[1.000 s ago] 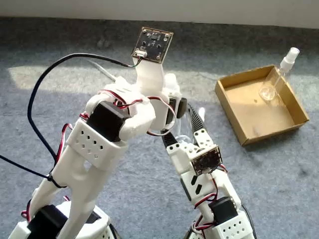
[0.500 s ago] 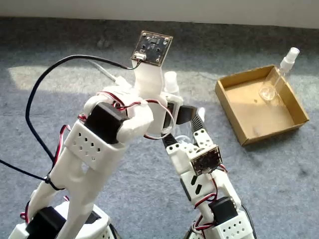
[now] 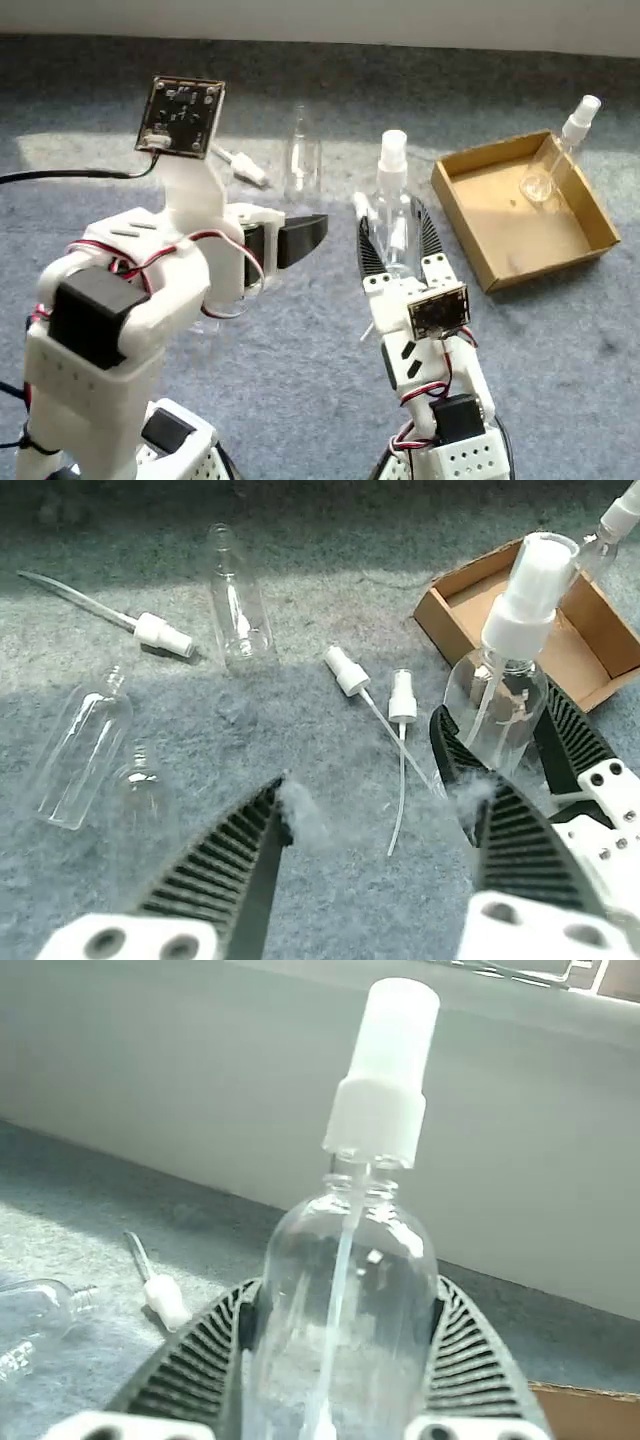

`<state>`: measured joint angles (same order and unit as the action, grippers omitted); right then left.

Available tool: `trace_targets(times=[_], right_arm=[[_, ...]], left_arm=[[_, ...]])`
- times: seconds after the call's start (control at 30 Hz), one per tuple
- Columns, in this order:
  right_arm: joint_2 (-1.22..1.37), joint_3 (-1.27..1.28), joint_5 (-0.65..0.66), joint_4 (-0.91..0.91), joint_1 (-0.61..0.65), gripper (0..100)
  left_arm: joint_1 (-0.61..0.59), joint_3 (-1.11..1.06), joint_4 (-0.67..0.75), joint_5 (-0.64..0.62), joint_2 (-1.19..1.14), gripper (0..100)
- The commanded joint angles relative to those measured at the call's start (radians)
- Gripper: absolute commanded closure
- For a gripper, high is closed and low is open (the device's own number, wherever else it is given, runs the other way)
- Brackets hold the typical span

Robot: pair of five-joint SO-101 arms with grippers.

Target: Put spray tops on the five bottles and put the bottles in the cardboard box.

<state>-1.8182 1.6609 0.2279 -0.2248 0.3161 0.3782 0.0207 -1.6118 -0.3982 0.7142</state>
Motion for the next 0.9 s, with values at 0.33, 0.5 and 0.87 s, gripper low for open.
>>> trace_targets(times=[0.33, 0.5, 0.87], right_arm=[[-0.019, -0.22, 0.272, 0.038, -0.085, 88.9], [-0.018, -0.26, 0.272, 0.035, -0.128, 88.9], [0.185, -0.608, 0.069, -0.191, -0.133, 89.0]], left_arm=[[-0.124, -0.309, -0.057, 0.003, 0.297, 73], [-0.134, -0.565, 0.087, 0.003, 0.49, 73], [-0.134, -1.043, 0.279, 0.186, 0.935, 73]])
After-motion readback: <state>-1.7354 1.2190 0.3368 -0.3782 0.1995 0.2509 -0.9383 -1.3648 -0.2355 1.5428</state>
